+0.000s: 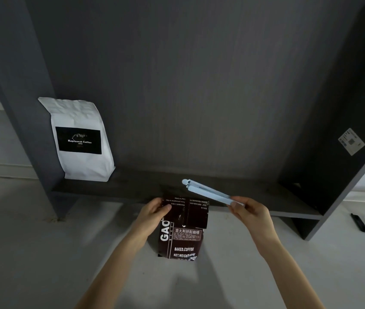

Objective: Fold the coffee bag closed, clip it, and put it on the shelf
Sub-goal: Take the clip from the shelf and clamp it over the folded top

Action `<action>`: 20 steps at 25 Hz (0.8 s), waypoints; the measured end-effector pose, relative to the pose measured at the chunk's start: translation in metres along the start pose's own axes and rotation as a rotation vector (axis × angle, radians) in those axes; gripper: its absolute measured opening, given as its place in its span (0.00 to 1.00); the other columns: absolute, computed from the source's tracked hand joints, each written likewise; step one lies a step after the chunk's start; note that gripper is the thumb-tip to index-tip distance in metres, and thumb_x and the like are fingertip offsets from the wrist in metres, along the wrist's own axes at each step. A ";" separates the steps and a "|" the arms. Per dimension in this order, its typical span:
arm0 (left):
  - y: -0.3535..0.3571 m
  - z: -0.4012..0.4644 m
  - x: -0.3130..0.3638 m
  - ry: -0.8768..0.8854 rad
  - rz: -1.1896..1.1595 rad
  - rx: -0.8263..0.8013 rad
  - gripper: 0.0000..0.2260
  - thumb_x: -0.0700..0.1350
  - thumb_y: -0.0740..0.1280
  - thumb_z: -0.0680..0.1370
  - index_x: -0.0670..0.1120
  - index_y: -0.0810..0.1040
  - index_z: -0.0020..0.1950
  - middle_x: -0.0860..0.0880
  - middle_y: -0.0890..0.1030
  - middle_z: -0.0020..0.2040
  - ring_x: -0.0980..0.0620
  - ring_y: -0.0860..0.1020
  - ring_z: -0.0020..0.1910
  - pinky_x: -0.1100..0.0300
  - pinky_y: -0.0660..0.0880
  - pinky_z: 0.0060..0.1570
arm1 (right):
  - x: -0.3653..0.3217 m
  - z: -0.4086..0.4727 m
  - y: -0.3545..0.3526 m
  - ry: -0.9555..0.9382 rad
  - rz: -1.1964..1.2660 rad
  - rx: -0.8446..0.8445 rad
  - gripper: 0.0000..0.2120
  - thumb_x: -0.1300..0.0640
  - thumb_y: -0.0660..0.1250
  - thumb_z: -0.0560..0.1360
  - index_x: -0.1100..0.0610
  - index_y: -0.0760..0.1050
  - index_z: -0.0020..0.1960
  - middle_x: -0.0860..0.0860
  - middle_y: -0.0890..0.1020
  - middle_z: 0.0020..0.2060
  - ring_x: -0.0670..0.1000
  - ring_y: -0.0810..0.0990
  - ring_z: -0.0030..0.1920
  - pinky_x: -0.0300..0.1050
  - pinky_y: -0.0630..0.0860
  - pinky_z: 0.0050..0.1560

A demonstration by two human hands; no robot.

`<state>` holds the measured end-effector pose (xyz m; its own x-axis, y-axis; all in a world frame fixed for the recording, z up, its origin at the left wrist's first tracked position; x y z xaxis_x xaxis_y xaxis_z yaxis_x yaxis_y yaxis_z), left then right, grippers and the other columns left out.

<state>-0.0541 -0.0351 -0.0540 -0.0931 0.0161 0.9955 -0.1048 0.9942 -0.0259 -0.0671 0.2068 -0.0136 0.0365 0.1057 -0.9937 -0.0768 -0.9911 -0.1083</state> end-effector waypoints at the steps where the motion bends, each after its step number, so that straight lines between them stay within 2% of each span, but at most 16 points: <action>1: 0.000 -0.004 -0.002 0.013 -0.010 0.005 0.07 0.39 0.62 0.75 0.46 0.75 0.51 0.50 0.80 0.50 0.57 0.77 0.49 0.67 0.72 0.47 | 0.001 -0.001 0.003 -0.008 -0.052 -0.010 0.08 0.64 0.65 0.72 0.60 0.78 0.49 0.58 0.81 0.41 0.51 0.79 0.41 0.42 0.75 0.49; 4: 0.001 -0.016 -0.006 0.041 -0.030 0.008 0.07 0.38 0.63 0.75 0.48 0.76 0.49 0.51 0.80 0.48 0.58 0.78 0.48 0.70 0.74 0.46 | 0.004 -0.008 0.014 -0.037 -0.213 -0.054 0.07 0.62 0.66 0.71 0.52 0.79 0.45 0.51 0.80 0.35 0.52 0.79 0.41 0.46 0.74 0.48; 7: 0.000 -0.022 -0.009 0.047 -0.026 0.030 0.08 0.36 0.62 0.75 0.46 0.76 0.50 0.54 0.80 0.45 0.61 0.78 0.44 0.77 0.73 0.38 | 0.006 -0.018 0.025 -0.093 -0.331 -0.119 0.07 0.60 0.66 0.72 0.48 0.78 0.43 0.46 0.74 0.29 0.48 0.72 0.33 0.39 0.69 0.37; 9: 0.000 -0.025 -0.010 0.054 -0.044 0.044 0.09 0.36 0.62 0.74 0.47 0.76 0.49 0.54 0.80 0.45 0.64 0.79 0.40 0.78 0.72 0.36 | 0.005 -0.025 0.030 -0.142 -0.333 -0.132 0.10 0.60 0.66 0.72 0.45 0.76 0.40 0.44 0.75 0.31 0.47 0.71 0.33 0.34 0.69 0.34; 11: 0.001 -0.028 -0.011 0.067 -0.073 0.051 0.09 0.37 0.64 0.74 0.48 0.75 0.52 0.53 0.80 0.47 0.68 0.79 0.40 0.77 0.73 0.37 | 0.004 -0.029 0.033 -0.184 -0.275 -0.101 0.11 0.61 0.66 0.72 0.44 0.73 0.41 0.45 0.78 0.34 0.50 0.75 0.35 0.32 0.72 0.34; 13: 0.001 -0.031 -0.013 0.060 -0.112 0.064 0.09 0.39 0.65 0.73 0.48 0.74 0.53 0.53 0.81 0.49 0.65 0.80 0.43 0.76 0.73 0.37 | 0.007 -0.032 0.035 -0.186 -0.199 -0.053 0.10 0.61 0.66 0.72 0.47 0.73 0.46 0.52 0.82 0.38 0.56 0.78 0.39 0.40 0.76 0.39; 14: 0.001 -0.032 -0.013 0.057 -0.137 0.076 0.09 0.40 0.65 0.73 0.48 0.74 0.52 0.52 0.81 0.48 0.63 0.79 0.44 0.76 0.73 0.37 | 0.010 -0.033 0.036 -0.171 -0.154 -0.040 0.09 0.62 0.66 0.72 0.49 0.73 0.49 0.53 0.82 0.39 0.56 0.79 0.40 0.40 0.76 0.40; 17: 0.000 -0.032 -0.014 0.056 -0.181 0.090 0.09 0.38 0.65 0.73 0.48 0.74 0.51 0.52 0.80 0.48 0.64 0.78 0.44 0.76 0.73 0.38 | 0.016 -0.033 0.042 -0.131 -0.055 -0.052 0.11 0.62 0.65 0.72 0.53 0.74 0.54 0.46 0.80 0.40 0.41 0.80 0.41 0.28 0.75 0.40; 20: -0.001 -0.033 -0.016 0.043 -0.153 0.070 0.10 0.40 0.65 0.73 0.46 0.74 0.54 0.54 0.81 0.49 0.66 0.79 0.43 0.75 0.74 0.38 | 0.019 -0.032 0.046 -0.126 -0.036 -0.095 0.10 0.61 0.65 0.73 0.51 0.74 0.53 0.52 0.80 0.40 0.38 0.80 0.37 0.28 0.75 0.38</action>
<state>-0.0193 -0.0329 -0.0673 -0.0284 -0.1293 0.9912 -0.1829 0.9755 0.1220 -0.0384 0.1603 -0.0364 -0.0884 0.1446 -0.9855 0.0173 -0.9890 -0.1466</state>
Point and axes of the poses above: each hand's wrist, its own z-axis towards the middle knuckle, its own y-axis out of the palm, x = y × z, the point moved 6 cm from there along z, towards the middle knuckle
